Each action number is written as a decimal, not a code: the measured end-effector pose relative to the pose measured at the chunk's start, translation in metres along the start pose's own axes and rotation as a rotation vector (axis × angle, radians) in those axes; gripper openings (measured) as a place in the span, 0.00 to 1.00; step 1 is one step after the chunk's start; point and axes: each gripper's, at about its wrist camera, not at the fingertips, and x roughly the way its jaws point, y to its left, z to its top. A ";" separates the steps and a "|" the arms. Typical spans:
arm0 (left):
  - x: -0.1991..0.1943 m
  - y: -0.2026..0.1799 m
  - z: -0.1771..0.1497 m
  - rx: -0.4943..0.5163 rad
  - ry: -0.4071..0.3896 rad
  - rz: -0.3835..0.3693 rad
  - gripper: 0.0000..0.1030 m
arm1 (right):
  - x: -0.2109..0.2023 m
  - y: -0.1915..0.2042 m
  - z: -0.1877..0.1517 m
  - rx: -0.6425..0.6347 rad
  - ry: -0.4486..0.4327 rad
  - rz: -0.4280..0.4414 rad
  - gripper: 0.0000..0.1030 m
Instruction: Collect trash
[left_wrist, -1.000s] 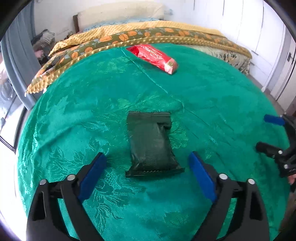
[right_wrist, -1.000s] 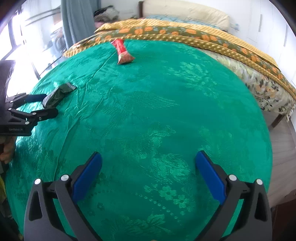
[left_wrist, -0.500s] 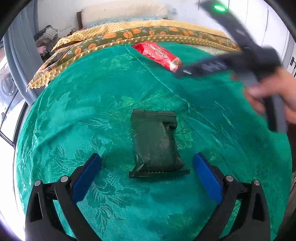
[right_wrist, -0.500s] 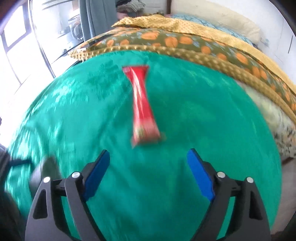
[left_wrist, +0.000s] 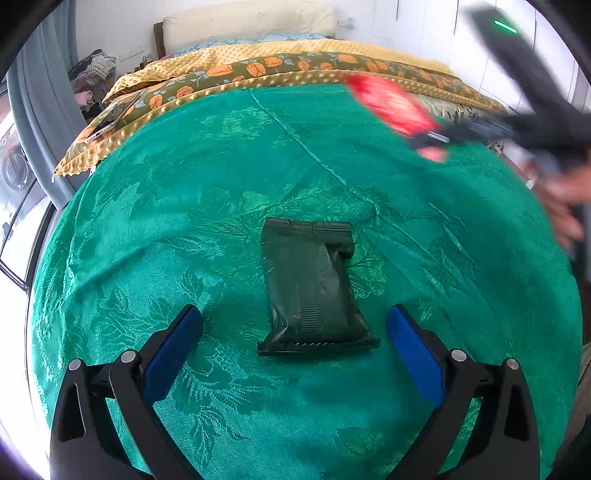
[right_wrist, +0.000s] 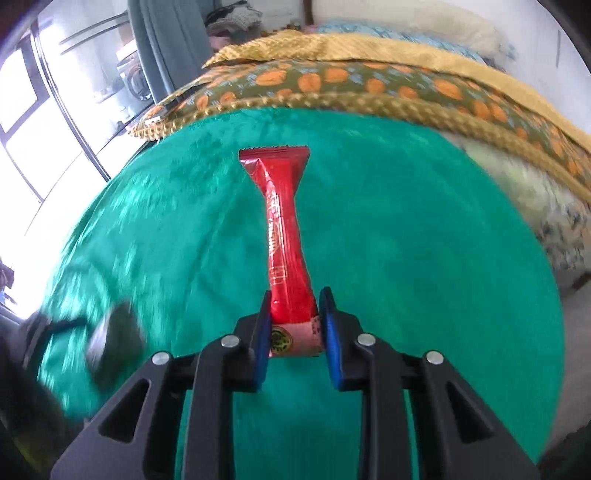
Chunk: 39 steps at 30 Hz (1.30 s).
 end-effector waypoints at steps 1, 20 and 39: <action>0.000 0.000 0.000 0.000 0.000 0.000 0.96 | -0.007 -0.003 -0.010 0.009 0.016 -0.012 0.23; 0.000 0.001 0.000 0.000 -0.001 -0.001 0.96 | -0.055 0.041 -0.162 0.038 -0.079 -0.093 0.78; -0.012 0.002 0.004 0.000 0.005 -0.089 0.94 | -0.076 0.017 -0.151 0.021 0.012 0.043 0.76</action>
